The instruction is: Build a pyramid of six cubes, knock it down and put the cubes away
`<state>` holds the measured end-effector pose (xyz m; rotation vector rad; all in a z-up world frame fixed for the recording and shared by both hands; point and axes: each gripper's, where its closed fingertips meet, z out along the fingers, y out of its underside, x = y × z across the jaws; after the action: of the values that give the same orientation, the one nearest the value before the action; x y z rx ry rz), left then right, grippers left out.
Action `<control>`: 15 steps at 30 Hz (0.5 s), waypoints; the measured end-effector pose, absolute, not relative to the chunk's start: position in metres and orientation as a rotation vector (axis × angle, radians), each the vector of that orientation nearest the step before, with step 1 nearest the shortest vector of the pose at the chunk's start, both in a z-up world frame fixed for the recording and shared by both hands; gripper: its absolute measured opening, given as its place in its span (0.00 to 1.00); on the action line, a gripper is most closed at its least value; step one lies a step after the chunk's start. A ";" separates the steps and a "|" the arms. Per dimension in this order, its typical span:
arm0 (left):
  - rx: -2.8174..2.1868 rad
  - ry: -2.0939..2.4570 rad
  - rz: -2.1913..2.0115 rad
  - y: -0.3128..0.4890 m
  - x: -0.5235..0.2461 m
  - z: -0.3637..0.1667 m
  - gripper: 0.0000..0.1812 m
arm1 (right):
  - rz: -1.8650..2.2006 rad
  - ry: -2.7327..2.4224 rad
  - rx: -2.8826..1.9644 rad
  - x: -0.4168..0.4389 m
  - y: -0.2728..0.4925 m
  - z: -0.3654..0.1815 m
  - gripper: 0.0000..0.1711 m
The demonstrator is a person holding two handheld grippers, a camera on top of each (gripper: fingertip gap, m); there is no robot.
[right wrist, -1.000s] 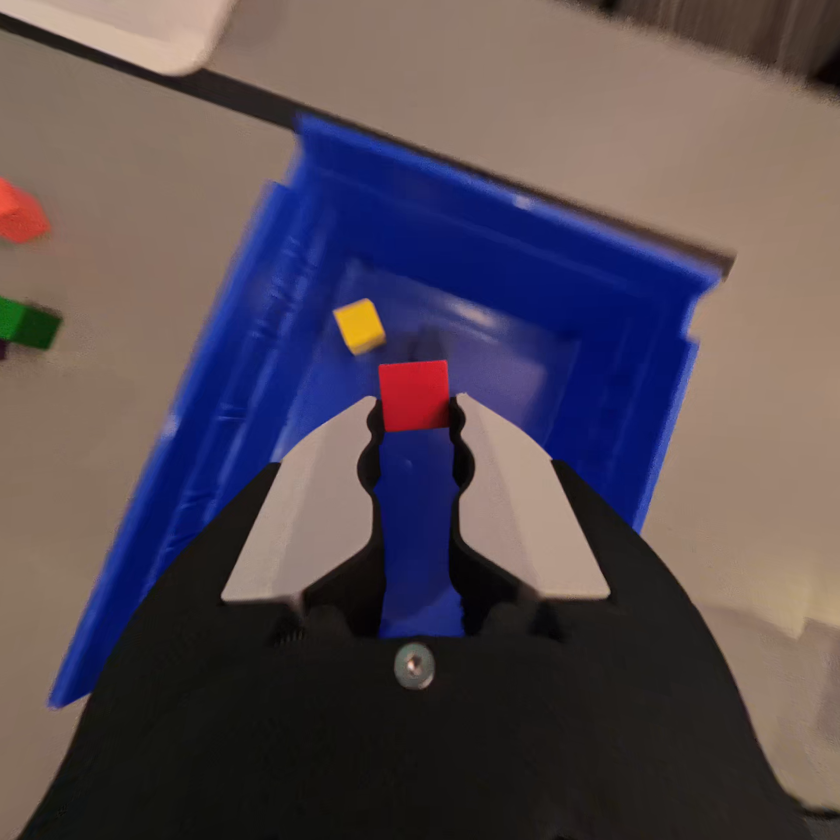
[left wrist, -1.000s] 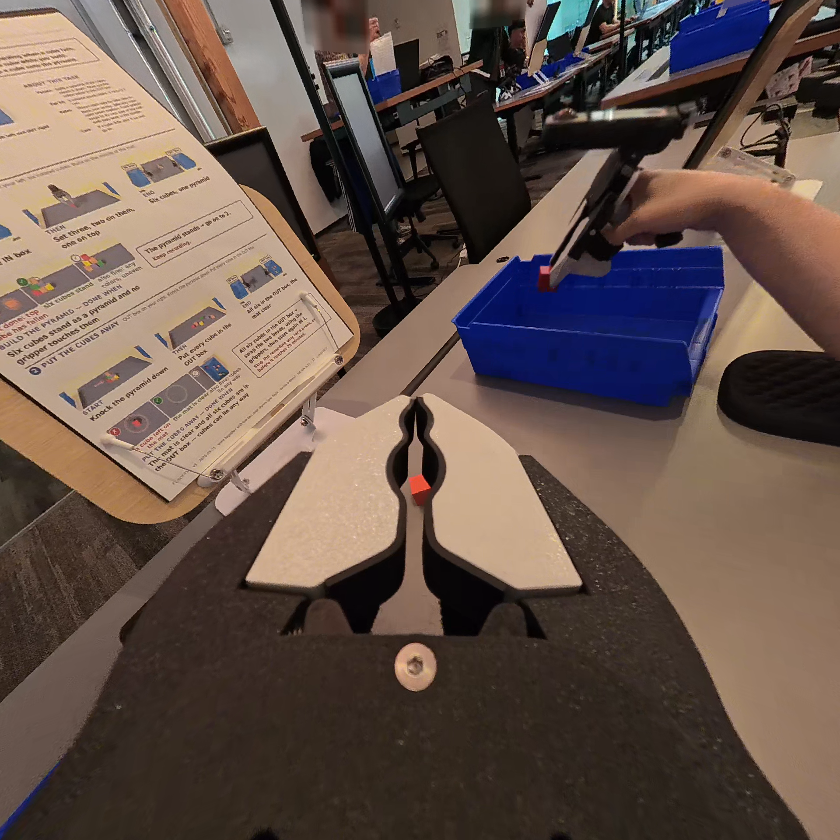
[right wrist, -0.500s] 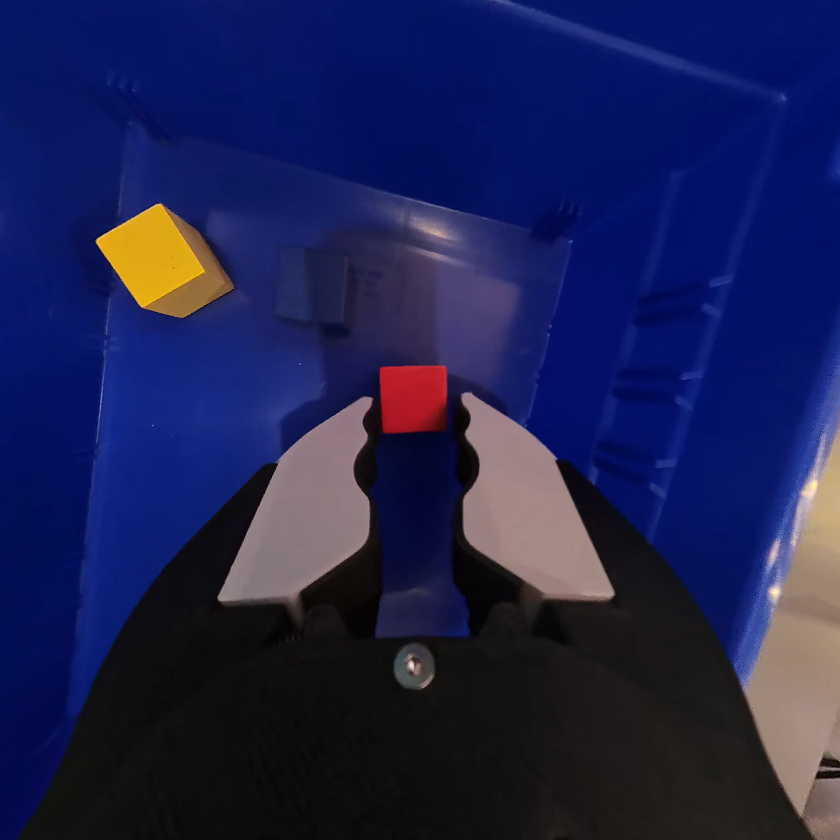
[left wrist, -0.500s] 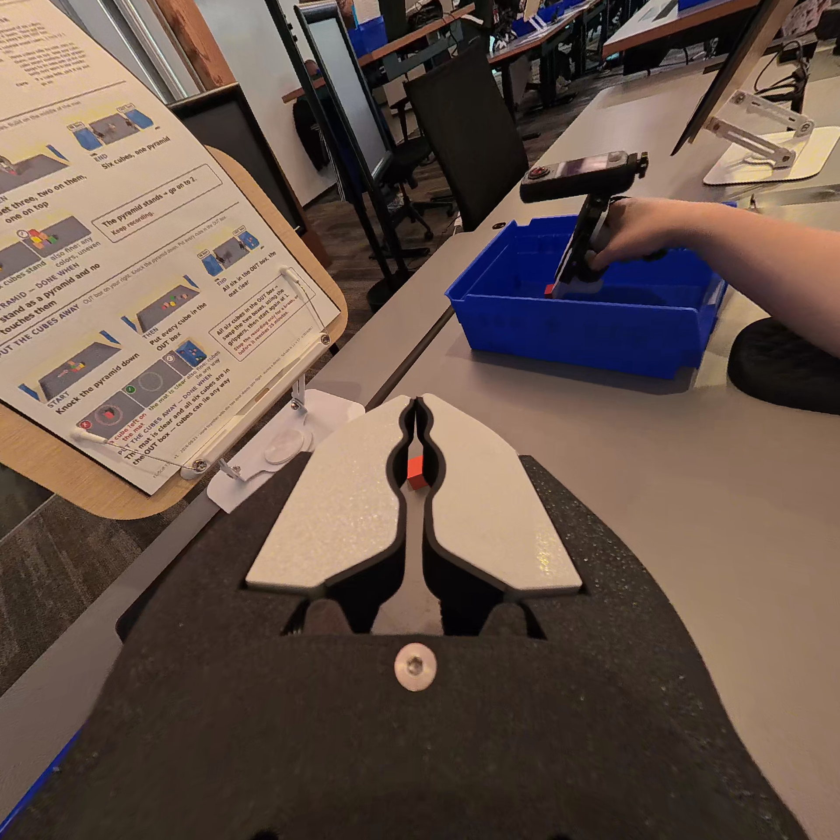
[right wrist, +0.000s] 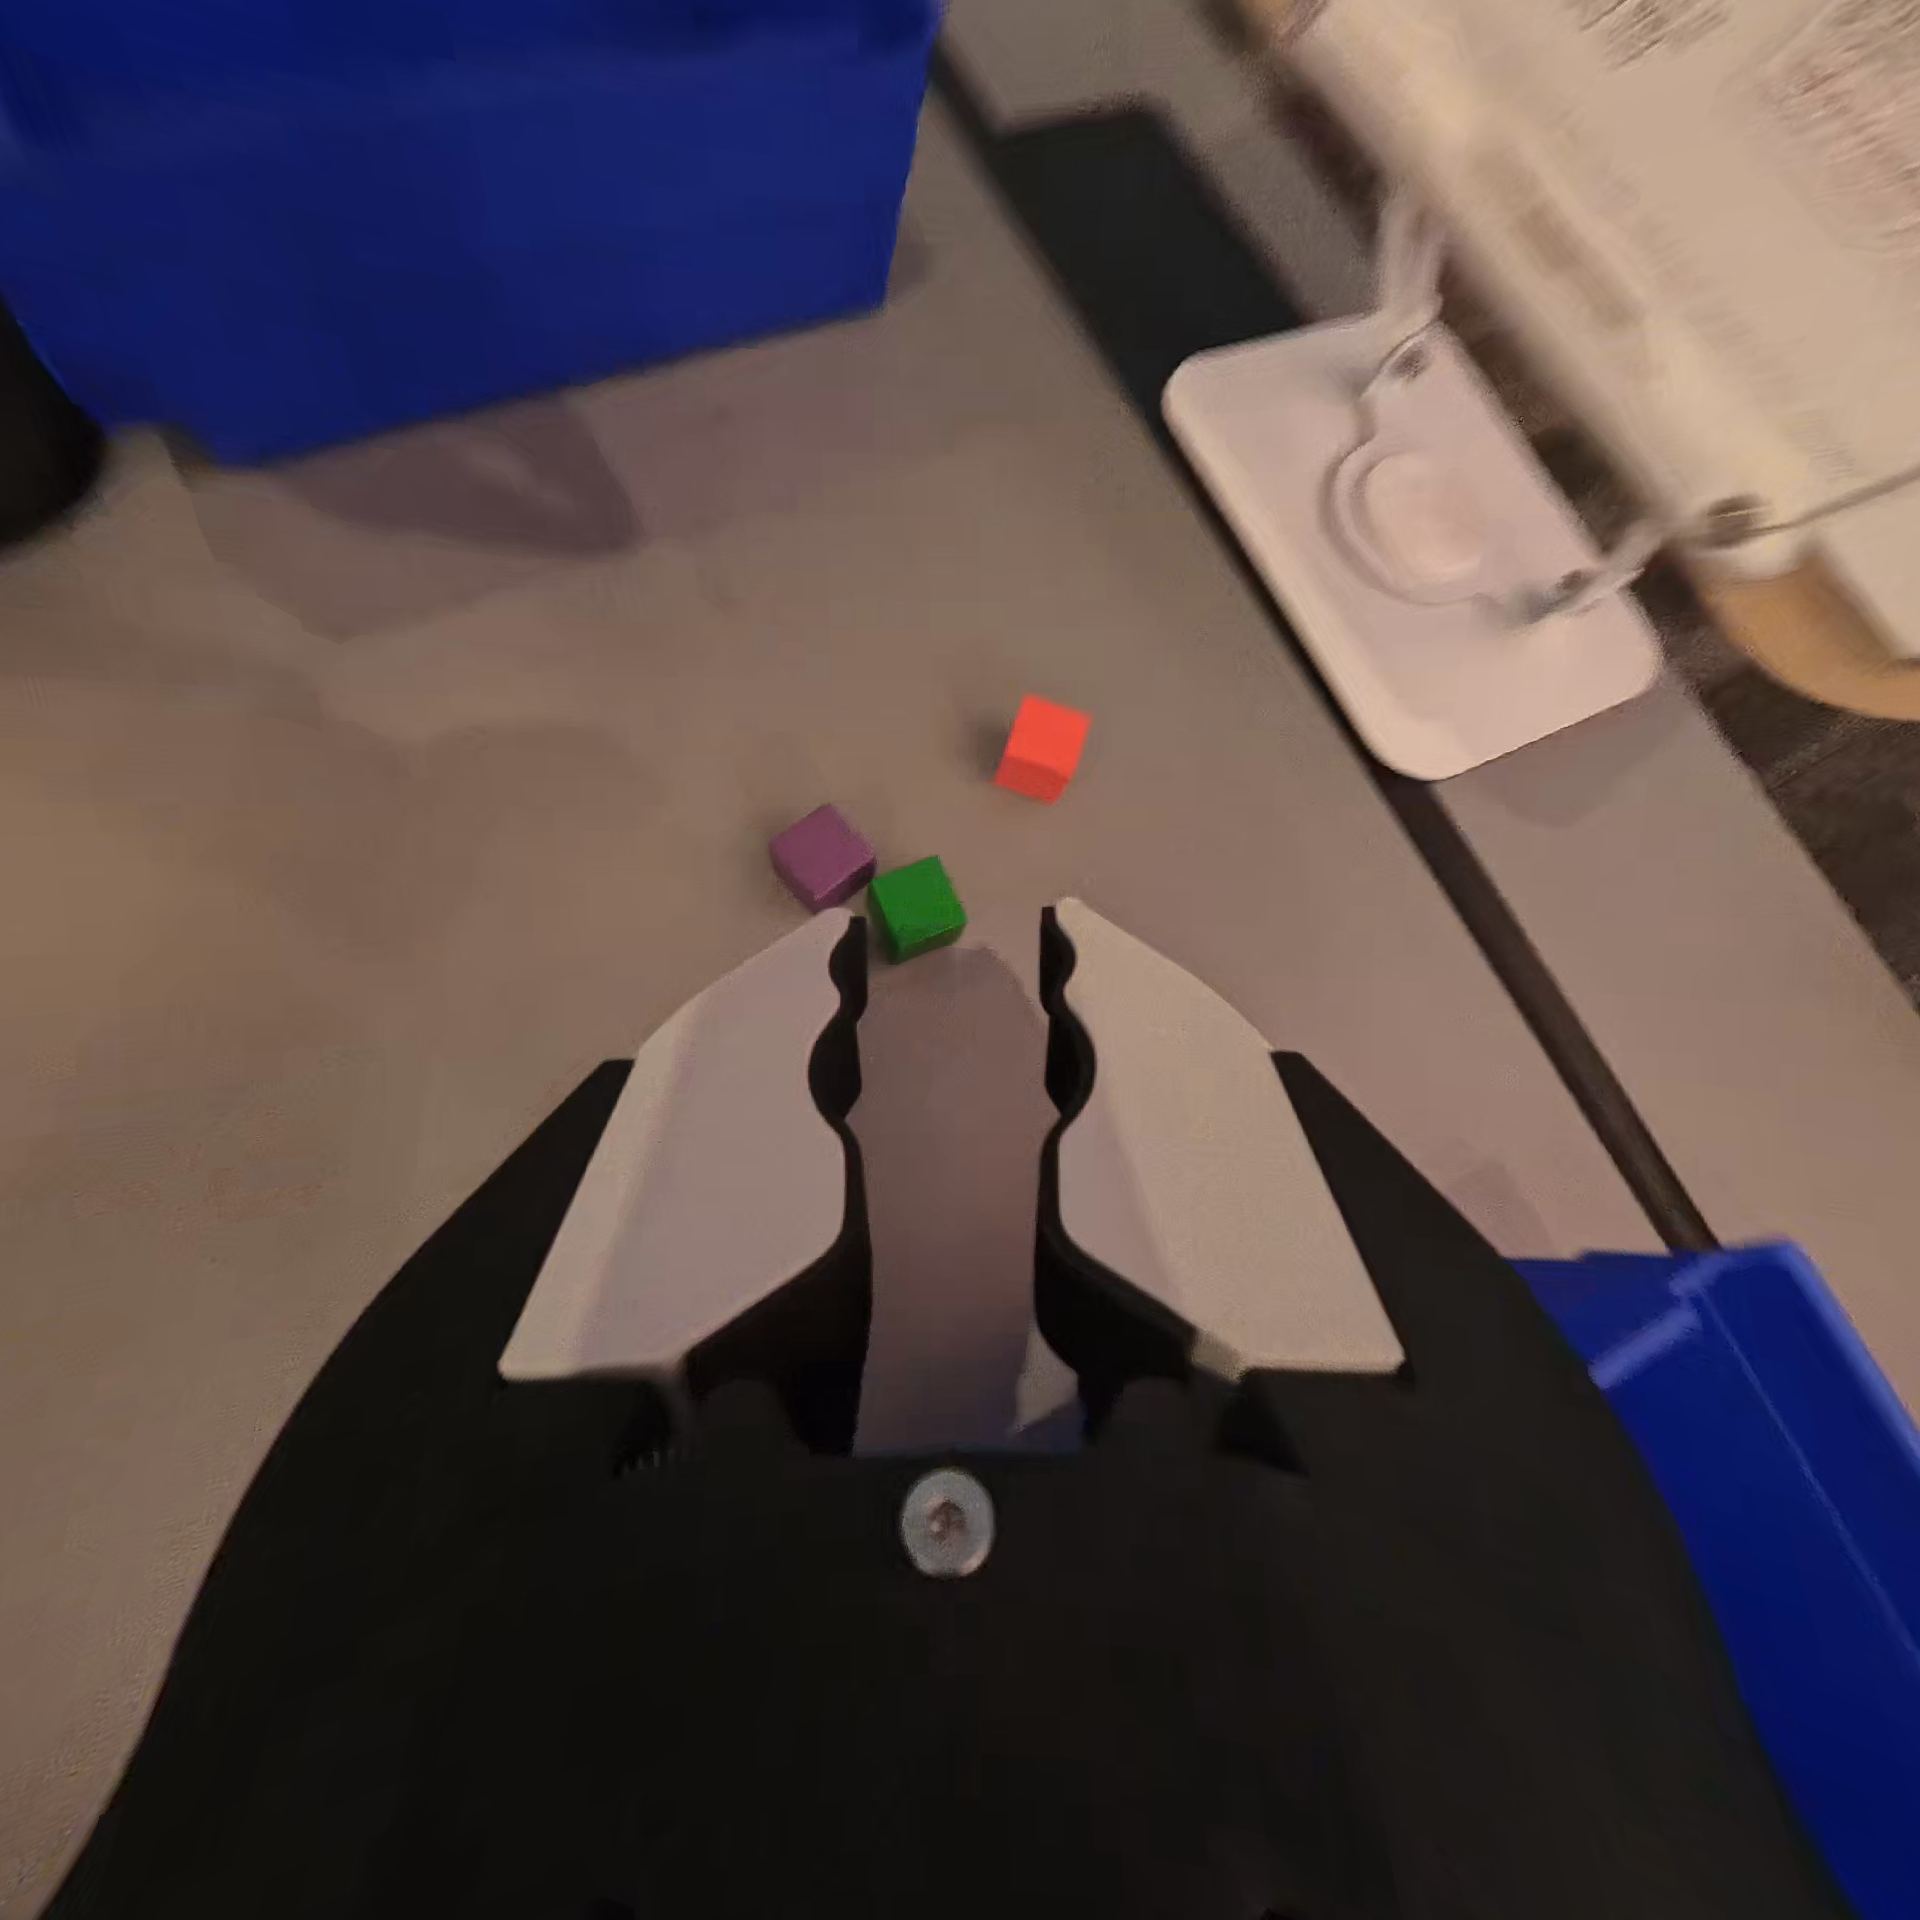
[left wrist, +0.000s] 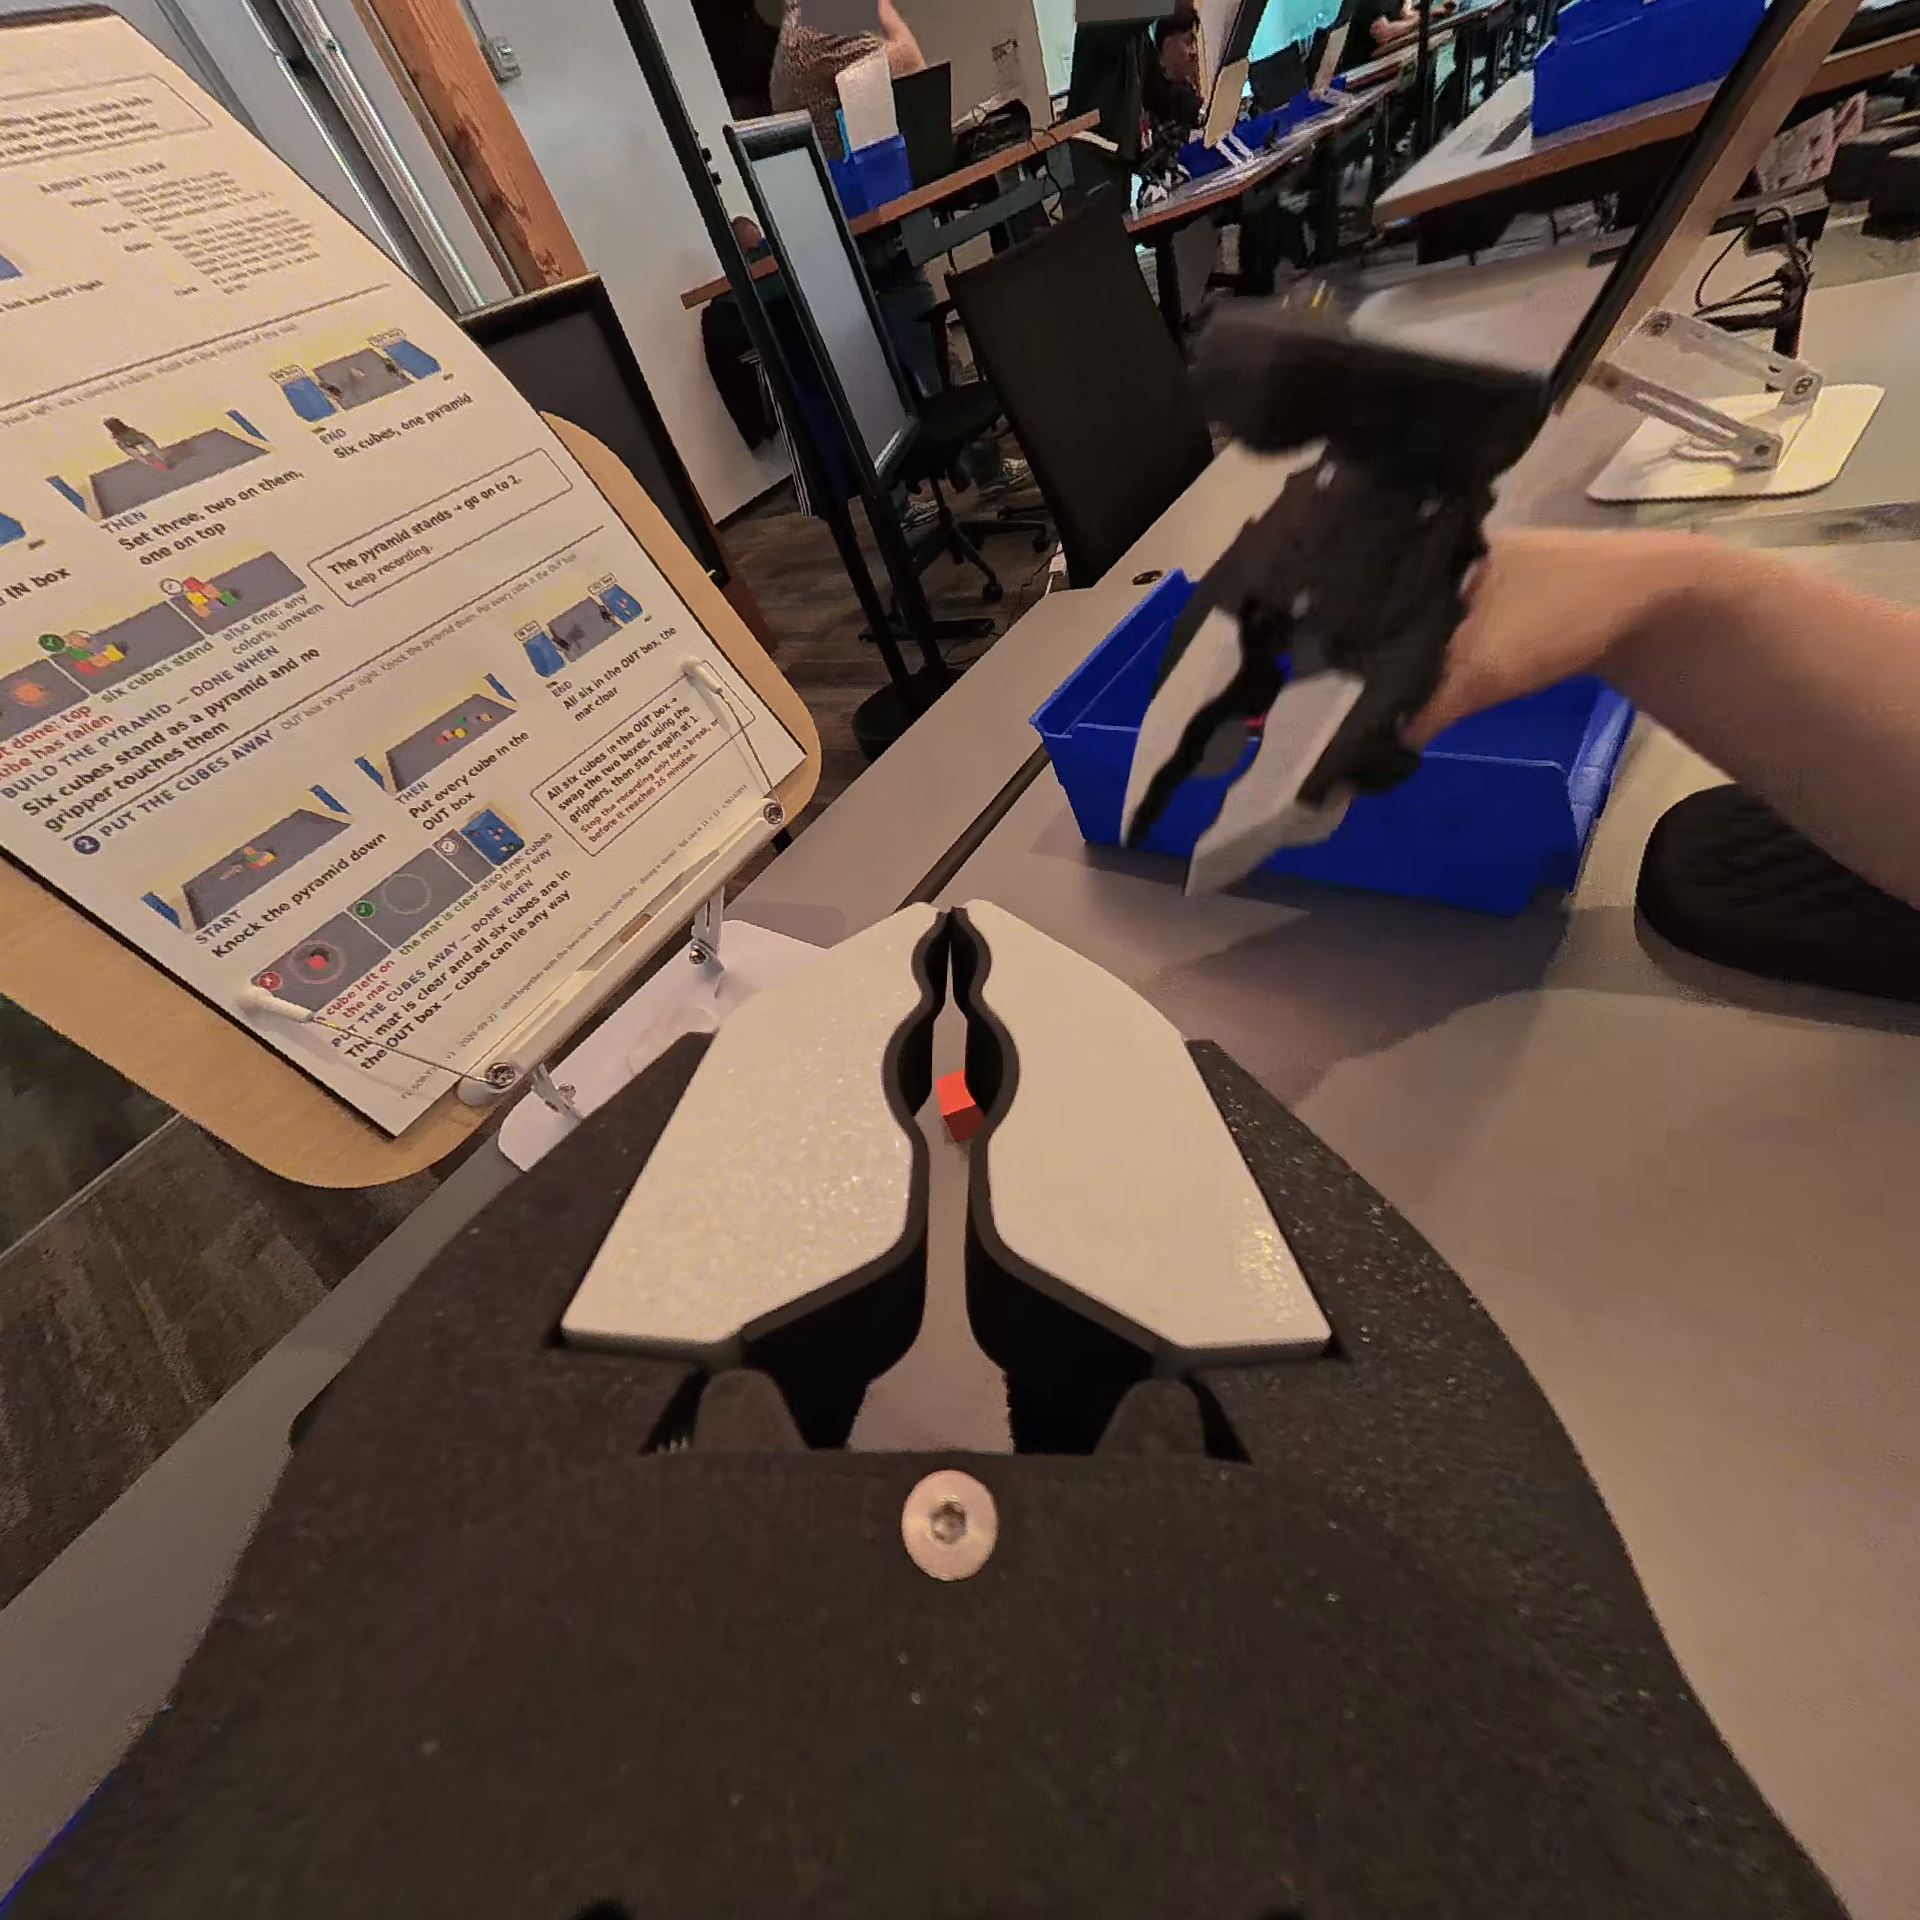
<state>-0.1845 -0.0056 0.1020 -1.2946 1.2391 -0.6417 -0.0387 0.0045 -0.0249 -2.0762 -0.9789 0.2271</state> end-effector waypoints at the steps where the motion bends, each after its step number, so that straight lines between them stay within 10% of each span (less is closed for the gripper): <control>1: -1.293 1.240 -0.640 -0.006 -0.185 0.102 0.00 | 0.171 -1.044 -2.126 -0.046 0.008 -0.046 0.19; 15: -1.289 1.268 -0.612 -0.006 -0.182 0.099 0.00 | -0.025 -1.257 -2.269 -0.059 0.043 -0.147 0.27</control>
<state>-0.1817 -0.0063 0.0986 -1.2894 1.2675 -0.6116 -0.0589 0.0430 -0.1473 -2.2690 -1.2570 -0.0253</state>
